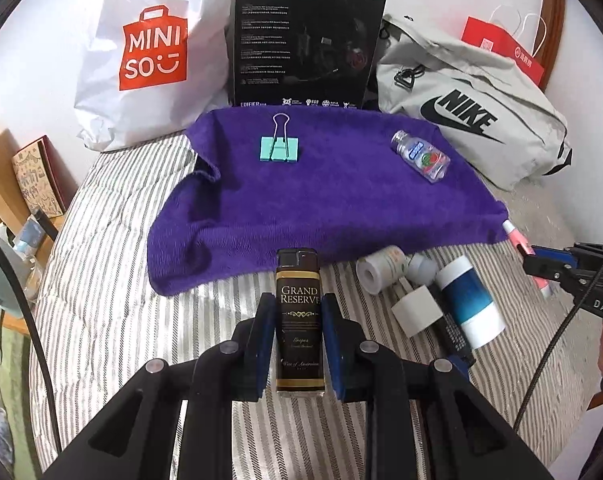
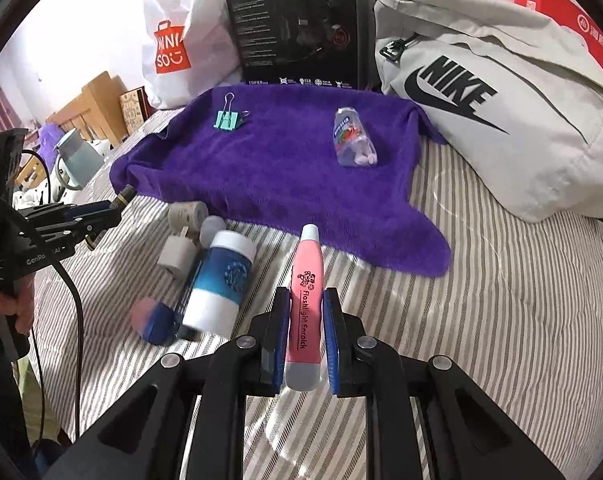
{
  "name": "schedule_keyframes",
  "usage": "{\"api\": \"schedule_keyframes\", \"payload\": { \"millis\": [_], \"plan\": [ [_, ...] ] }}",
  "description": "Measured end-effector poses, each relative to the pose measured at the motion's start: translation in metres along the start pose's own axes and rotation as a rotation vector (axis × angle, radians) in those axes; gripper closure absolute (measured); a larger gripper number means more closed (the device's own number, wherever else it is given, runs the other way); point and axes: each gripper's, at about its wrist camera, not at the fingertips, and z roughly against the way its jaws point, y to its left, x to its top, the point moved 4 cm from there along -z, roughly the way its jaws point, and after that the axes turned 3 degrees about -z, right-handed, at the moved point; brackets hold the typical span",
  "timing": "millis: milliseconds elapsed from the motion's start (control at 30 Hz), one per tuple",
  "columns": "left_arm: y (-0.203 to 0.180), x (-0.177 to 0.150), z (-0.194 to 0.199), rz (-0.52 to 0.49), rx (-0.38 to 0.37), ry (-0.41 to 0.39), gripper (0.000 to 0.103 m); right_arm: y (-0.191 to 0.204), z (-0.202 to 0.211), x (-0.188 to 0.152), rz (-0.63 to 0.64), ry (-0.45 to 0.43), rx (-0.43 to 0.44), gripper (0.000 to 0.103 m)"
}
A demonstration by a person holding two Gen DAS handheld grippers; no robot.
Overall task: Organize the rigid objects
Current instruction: 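Carry the Grand Reserve bottle with the left tool while the right tool places the pink tube on the towel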
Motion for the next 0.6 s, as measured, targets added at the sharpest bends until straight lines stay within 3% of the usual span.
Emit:
{"api": "schedule_keyframes", "payload": {
  "millis": [600],
  "plan": [
    [0.015, 0.055, -0.019, -0.005, 0.006, -0.007, 0.081, -0.015, -0.025, 0.057, -0.026, -0.005, 0.015, 0.087]
  ]
}}
